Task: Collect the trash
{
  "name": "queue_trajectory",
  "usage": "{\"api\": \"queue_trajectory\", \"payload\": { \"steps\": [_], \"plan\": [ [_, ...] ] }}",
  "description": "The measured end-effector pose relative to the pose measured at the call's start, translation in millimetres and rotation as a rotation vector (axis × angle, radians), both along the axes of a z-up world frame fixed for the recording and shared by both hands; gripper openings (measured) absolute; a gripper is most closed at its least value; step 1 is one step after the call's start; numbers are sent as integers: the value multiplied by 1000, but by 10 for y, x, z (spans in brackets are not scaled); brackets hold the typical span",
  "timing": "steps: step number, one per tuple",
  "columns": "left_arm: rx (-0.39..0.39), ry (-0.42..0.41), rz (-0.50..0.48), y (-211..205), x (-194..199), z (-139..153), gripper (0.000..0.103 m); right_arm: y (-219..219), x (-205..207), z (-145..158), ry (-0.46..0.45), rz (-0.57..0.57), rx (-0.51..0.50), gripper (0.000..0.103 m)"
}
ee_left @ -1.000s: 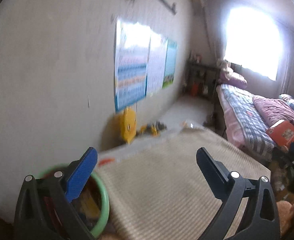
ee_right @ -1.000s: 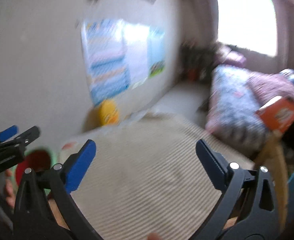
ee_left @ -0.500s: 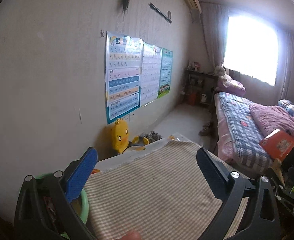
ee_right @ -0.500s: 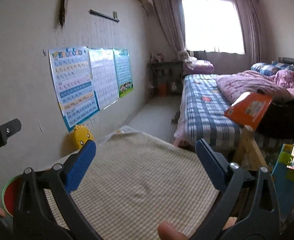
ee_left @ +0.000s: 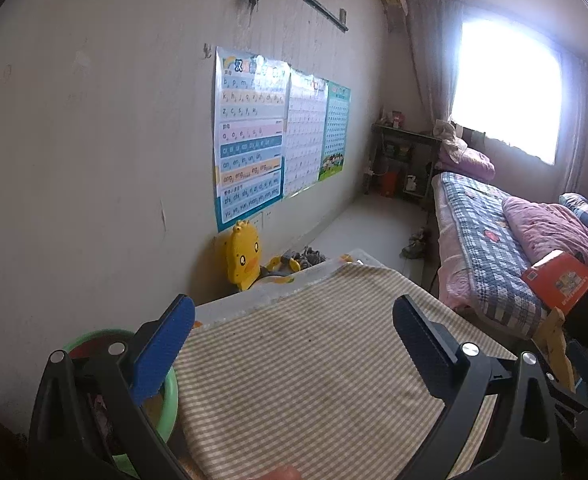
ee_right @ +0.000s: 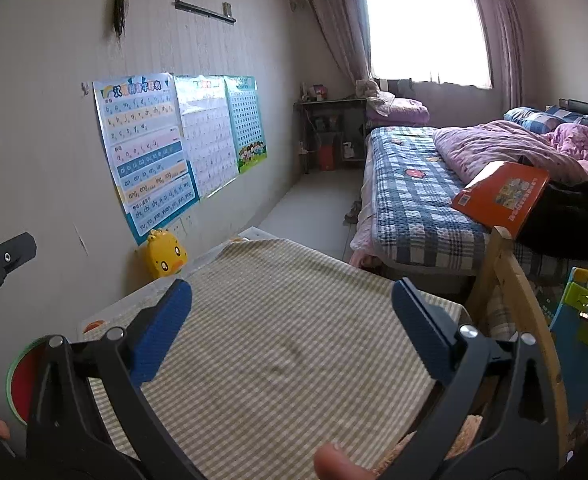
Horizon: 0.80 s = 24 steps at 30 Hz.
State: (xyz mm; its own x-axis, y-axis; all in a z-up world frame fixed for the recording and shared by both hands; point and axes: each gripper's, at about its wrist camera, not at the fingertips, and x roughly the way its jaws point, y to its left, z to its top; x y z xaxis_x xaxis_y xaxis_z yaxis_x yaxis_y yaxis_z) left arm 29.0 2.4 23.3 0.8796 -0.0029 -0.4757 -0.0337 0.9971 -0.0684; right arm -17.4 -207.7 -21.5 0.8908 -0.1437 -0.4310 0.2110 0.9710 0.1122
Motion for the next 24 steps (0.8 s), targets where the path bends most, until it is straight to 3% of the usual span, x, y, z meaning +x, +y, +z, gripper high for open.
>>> {"api": "queue_trajectory", "payload": {
  "steps": [24],
  "plan": [
    [27,56,-16,-24,41,-113,95,-42,30,-111,57,-3,35,98]
  ]
}}
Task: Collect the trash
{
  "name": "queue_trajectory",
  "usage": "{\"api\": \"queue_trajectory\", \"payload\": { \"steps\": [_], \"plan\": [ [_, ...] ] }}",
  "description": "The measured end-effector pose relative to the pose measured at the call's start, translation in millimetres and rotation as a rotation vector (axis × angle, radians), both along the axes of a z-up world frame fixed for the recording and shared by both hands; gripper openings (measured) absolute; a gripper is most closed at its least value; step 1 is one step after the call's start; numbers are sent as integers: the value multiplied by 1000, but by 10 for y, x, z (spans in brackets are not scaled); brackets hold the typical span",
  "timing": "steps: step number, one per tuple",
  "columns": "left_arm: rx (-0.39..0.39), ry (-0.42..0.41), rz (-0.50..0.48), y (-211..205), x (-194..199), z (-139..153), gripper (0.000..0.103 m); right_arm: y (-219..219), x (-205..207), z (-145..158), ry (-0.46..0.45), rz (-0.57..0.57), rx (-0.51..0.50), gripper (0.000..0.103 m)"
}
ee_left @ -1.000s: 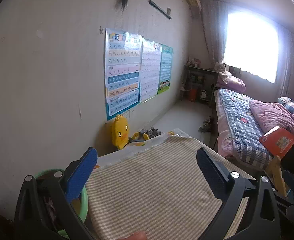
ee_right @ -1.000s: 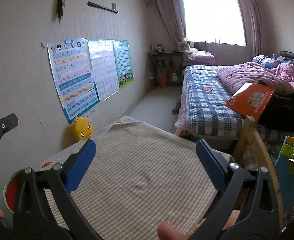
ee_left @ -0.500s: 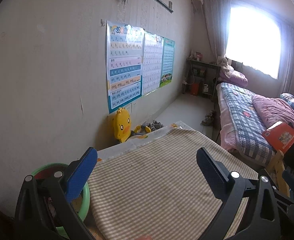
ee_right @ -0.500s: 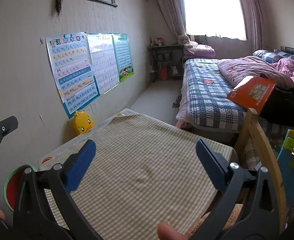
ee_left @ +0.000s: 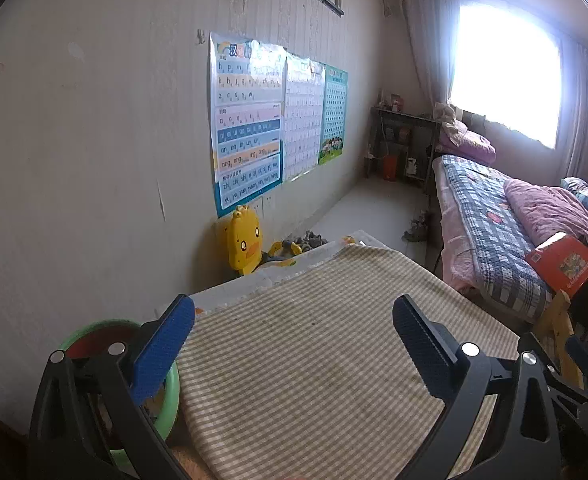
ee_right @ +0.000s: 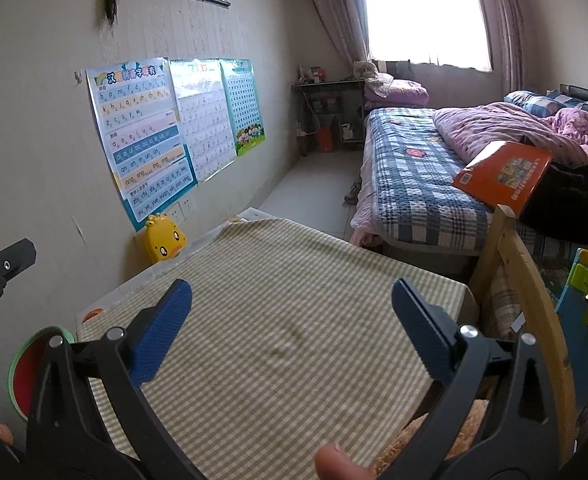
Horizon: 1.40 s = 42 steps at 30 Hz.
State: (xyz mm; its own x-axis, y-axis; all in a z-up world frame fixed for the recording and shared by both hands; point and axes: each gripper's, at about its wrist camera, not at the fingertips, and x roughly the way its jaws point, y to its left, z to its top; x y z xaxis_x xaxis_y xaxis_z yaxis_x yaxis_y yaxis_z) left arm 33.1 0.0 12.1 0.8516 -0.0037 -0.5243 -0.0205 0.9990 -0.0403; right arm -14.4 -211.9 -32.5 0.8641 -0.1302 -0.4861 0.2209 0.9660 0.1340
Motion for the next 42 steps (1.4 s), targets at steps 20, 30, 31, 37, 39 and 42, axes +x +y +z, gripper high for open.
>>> {"api": "queue_trajectory", "payload": {
  "steps": [20,30,31,37,39,42],
  "plan": [
    [-6,27,2,49,22,-67,95,21,42,-90,46,10,21,98],
    [-7,59,-2,24,52,-155,95,-31,72,-199,74,5,37,98],
    [-12,63,0,23,52,-165,95,-40,77,-214,77,5,39,98],
    [1,58,1,-13,52,-241,95,-163,181,-421,127,2,81,98],
    [7,66,-6,-15,57,-278,95,-272,332,-573,168,-17,93,98],
    [3,87,-11,19,75,-349,95,-483,709,-832,224,-43,86,98]
  ]
}}
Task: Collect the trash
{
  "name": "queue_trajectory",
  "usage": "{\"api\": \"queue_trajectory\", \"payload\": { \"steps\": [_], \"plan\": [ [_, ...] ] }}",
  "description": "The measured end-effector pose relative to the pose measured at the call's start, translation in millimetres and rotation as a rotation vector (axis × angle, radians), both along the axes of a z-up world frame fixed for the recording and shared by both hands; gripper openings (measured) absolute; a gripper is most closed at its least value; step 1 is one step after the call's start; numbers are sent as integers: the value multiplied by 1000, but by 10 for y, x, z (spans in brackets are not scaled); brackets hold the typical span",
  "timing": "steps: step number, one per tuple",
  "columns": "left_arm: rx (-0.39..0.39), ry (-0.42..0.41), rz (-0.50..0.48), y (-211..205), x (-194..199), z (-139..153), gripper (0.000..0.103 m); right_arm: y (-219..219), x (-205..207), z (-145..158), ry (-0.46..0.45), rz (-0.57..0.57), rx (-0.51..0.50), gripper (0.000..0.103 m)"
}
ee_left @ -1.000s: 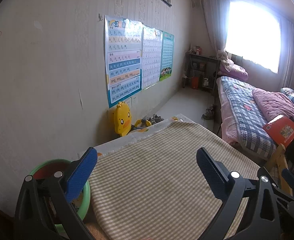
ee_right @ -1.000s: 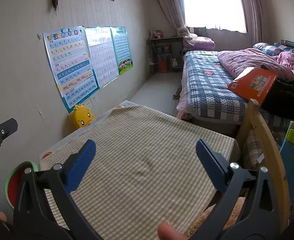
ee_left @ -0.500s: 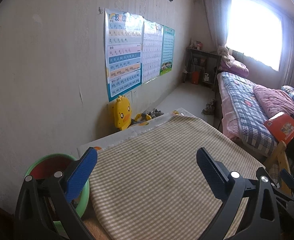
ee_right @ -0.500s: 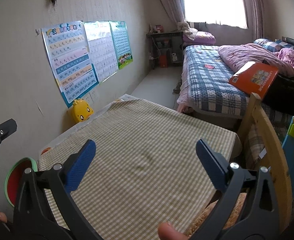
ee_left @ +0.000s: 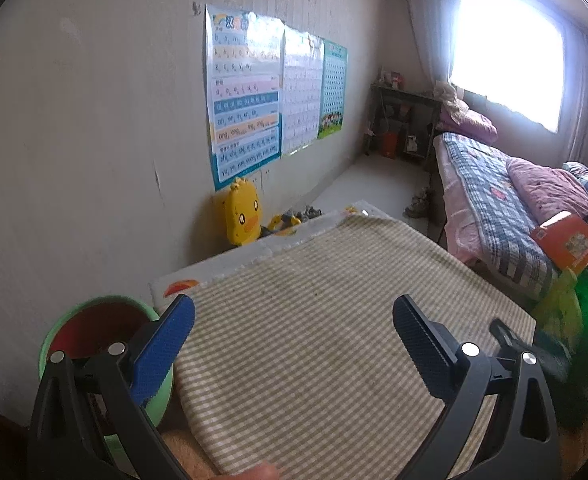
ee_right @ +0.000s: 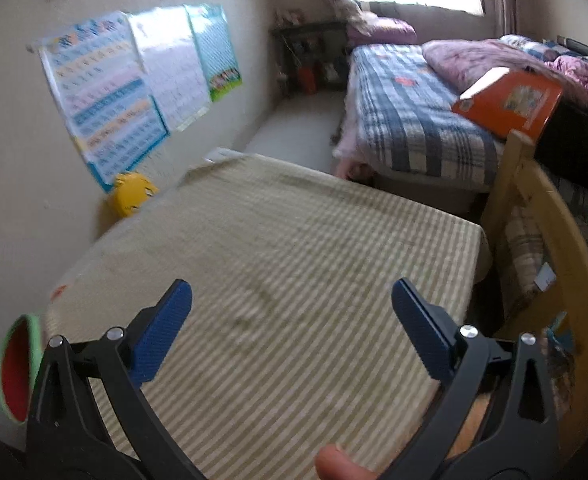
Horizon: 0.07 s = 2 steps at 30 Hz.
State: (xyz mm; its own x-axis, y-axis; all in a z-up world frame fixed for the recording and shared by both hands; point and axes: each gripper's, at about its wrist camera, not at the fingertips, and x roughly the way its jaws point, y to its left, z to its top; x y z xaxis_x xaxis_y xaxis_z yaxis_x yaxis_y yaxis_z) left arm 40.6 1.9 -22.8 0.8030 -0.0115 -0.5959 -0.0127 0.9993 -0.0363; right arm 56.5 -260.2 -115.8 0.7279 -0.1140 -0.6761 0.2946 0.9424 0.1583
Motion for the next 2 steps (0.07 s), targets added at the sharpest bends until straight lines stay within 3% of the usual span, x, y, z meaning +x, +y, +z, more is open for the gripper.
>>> {"api": "queue_trajectory", "payload": {
  "steps": [2],
  "plan": [
    [-6,6,-2,28,-6,-33,95,-99,260,-139,27,1,-34,98]
  ]
}}
